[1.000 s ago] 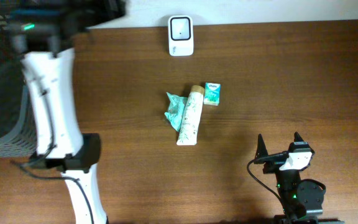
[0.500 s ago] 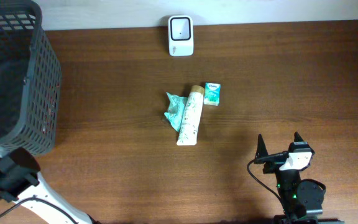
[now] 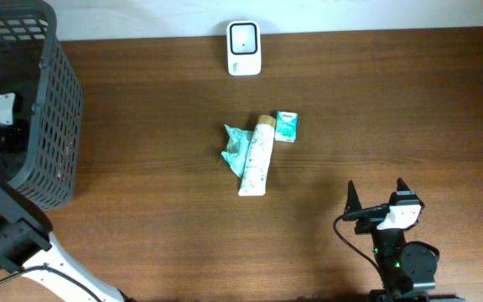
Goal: Scan the item barcode
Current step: 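Reach the left gripper into the basket and grasp the orange snack bar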
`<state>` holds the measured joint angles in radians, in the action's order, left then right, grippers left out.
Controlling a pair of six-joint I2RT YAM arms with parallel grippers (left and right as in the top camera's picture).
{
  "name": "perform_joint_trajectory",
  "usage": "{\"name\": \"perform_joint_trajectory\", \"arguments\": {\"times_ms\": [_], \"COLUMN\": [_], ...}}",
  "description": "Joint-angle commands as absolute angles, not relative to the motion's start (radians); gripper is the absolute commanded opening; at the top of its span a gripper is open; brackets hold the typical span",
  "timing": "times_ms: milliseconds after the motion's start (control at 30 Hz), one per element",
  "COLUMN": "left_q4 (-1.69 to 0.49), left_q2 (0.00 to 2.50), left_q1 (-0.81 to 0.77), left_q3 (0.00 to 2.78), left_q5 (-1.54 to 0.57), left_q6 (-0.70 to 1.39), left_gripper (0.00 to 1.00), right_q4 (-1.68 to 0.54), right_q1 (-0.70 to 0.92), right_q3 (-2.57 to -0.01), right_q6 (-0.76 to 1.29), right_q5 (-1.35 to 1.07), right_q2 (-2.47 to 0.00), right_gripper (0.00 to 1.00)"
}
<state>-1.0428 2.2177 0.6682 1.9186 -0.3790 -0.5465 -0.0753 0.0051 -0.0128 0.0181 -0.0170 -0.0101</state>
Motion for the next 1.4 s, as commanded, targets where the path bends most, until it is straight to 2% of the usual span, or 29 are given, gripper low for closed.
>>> {"name": "perform_joint_trajectory", "arguments": {"times_ms": [0,233,267,367,433,467,500,533,700,833,933,967,1067,1233,1300,1367], "left_q4": [-0.998,-0.968,-0.957,-0.916,-0.888,-0.886,-0.888,-0.896,-0.906,-0.905,-0.891,-0.891,-0.891,-0.918,-0.941,-0.991], "left_q2": [2.21,2.21,2.21,2.21,2.209,2.209,2.208,2.202,2.112,2.003,1.906,1.878,1.823,1.809,1.825,1.847], "left_q1": [0.664,0.659,0.659,0.659,0.659,0.659,0.659,0.659,0.659,0.657,0.649,0.643,0.595,0.315,0.163,0.027], "left_q3": [1.848,1.76,1.74,1.685,1.689,1.706,1.737,1.781,2.012,2.209,2.246,2.246,2.246,2.222,2.2,2.185], "left_q5": [-0.424,-0.422,-0.422,-0.303,-0.236,-0.236,-0.236,-0.236,-0.289,-0.558,-0.737,-0.777,-0.841,-0.832,-0.732,-0.542], "left_q6": [-0.596,-0.596,-0.596,-0.595,-0.508,-0.471,-0.414,-0.358,-0.006,0.164,0.484,0.533,0.538,0.518,0.433,0.366], "left_gripper": [1.0,1.0,0.97,0.7,0.43,0.27,0.05,0.0,0.0,0.0,0.0,0.0,0.0,0.0,0.0,0.0], "right_q4": [-0.079,-0.079,-0.079,-0.079,-0.079,-0.079,-0.079,-0.079,-0.079,-0.079,-0.079,-0.079,-0.079,-0.079,-0.079,-0.079], "right_q1": [-0.001,-0.001,-0.001,-0.001,-0.001,-0.001,-0.001,-0.001,-0.001,-0.001,-0.001,-0.001,-0.001,-0.001,-0.001,-0.001], "right_q3": [-0.006,-0.006,-0.006,-0.006,-0.006,-0.006,-0.006,-0.006,-0.006,-0.006,-0.006,-0.006,-0.006,-0.006,-0.006,-0.006], "right_q6": [0.015,0.015,0.015,0.015,0.015,0.015,0.015,0.015,0.015,0.015,0.015,0.015,0.015,0.015,0.015,0.015], "right_q5": [-0.015,-0.015,-0.015,-0.015,-0.015,-0.015,-0.015,-0.015,-0.015,-0.015,-0.015,-0.015,-0.015,-0.015,-0.015,-0.015], "right_q2": [-0.004,-0.004,-0.004,-0.004,-0.004,-0.004,-0.004,-0.004,-0.004,-0.004,-0.004,-0.004,-0.004,-0.004,-0.004,-0.004], "right_gripper": [0.99,0.99,0.99,0.99,0.99,0.99,0.99,0.99,0.99,0.99,0.99,0.99,0.99,0.99,0.99,0.99]}}
